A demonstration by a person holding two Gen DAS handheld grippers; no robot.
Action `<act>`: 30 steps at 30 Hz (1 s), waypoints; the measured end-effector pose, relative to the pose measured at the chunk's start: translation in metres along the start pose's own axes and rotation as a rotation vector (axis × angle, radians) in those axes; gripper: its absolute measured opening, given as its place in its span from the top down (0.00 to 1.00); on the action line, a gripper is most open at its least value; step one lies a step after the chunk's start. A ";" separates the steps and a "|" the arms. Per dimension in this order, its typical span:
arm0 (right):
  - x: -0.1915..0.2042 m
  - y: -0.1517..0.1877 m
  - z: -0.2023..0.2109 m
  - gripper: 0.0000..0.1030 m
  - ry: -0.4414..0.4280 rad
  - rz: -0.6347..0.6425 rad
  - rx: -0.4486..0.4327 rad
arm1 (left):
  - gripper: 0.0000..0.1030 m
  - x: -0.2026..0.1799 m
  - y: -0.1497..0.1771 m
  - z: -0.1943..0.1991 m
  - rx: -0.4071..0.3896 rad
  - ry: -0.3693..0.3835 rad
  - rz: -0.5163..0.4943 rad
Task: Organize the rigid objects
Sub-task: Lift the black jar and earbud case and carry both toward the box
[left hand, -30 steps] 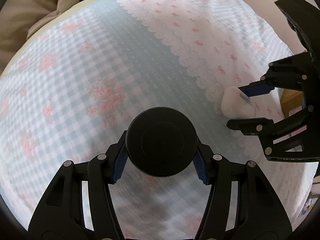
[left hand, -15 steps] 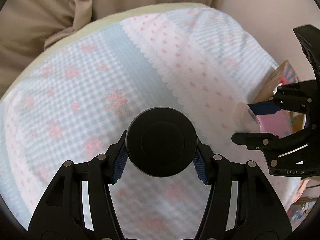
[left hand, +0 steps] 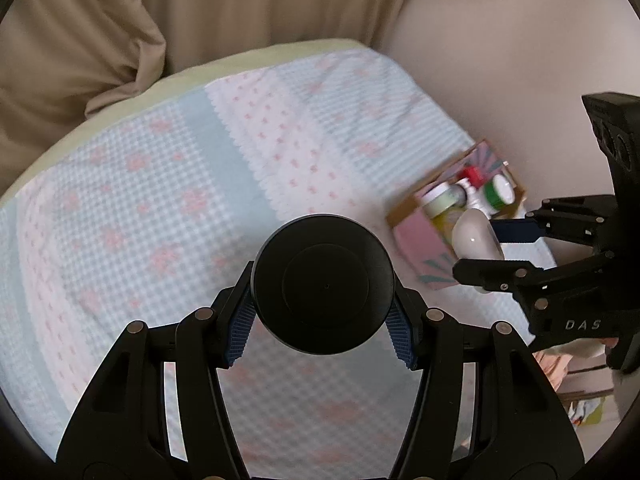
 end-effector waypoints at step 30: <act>-0.241 0.129 0.070 0.60 -0.069 -0.151 -0.062 | 0.47 -0.237 0.006 -0.119 0.073 -0.051 0.161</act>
Point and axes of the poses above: each gripper's, at about its wrist camera, not at the fingertips, and z roughly against the way its jaws point, x to its left, y to its underside, the point moved 1 cm from there along -z, roughly the way its jaws point, and after that the axes turned 9 degrees about z, right-handed, at the moved point
